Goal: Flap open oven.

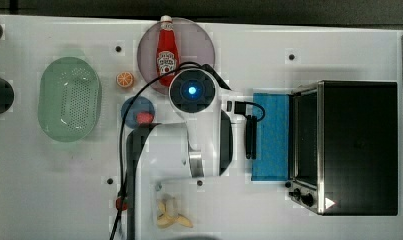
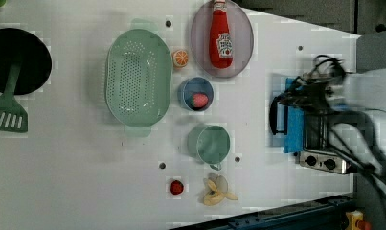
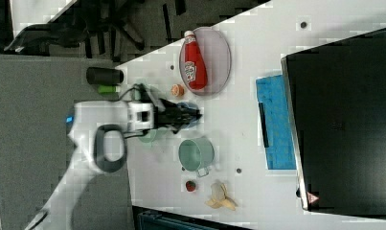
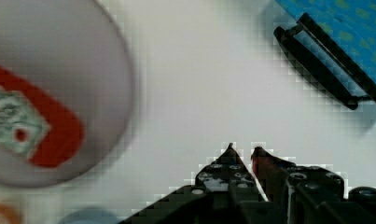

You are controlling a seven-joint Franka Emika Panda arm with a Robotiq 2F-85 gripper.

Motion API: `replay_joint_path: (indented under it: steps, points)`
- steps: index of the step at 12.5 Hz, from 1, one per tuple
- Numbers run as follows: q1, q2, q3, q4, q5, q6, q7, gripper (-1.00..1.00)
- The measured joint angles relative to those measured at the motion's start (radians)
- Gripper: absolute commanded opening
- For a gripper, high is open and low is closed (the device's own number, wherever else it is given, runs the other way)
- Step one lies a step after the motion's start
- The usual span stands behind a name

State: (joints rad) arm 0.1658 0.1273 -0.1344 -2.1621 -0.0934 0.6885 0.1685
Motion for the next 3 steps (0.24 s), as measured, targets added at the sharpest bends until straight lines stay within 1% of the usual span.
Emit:
replay_joint_path:
  steps: [2,3]
  points:
    - [0.011,-0.123,-0.011,0.035,0.002,-0.096,0.000,-0.65]
    - [0.020,-0.169,-0.024,0.072,0.002,-0.174,0.000,-0.65]
